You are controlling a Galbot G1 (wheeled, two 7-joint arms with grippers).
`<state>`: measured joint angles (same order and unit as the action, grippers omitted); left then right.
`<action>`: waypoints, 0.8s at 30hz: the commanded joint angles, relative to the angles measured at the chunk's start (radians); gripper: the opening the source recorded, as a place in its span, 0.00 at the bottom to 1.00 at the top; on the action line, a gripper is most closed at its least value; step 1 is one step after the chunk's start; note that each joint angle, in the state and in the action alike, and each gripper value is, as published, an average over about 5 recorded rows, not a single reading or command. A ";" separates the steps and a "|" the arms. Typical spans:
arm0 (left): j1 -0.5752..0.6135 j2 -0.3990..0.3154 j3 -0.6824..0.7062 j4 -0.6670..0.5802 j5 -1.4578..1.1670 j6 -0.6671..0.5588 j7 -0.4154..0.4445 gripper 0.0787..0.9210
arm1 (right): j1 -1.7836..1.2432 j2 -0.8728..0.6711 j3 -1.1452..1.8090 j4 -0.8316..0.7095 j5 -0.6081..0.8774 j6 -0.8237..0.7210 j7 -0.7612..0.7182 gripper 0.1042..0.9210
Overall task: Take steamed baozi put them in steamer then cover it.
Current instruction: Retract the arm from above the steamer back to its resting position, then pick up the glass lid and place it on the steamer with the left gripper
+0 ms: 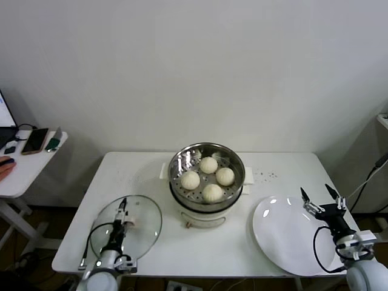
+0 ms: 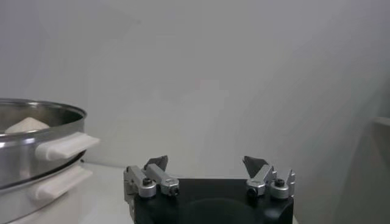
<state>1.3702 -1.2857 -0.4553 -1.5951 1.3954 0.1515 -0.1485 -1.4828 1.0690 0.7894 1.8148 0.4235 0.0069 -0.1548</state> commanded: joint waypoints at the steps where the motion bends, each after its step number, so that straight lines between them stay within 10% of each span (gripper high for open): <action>1: -0.023 0.007 0.001 0.034 -0.030 -0.020 -0.022 0.73 | -0.004 0.005 0.002 -0.005 -0.027 0.008 -0.009 0.88; 24: 0.077 0.087 -0.005 -0.260 -0.148 0.074 -0.022 0.09 | 0.028 -0.008 0.001 -0.037 -0.046 0.024 -0.019 0.88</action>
<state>1.4019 -1.2327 -0.4580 -1.6756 1.2894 0.1635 -0.1683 -1.4667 1.0681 0.7933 1.7844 0.3807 0.0299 -0.1741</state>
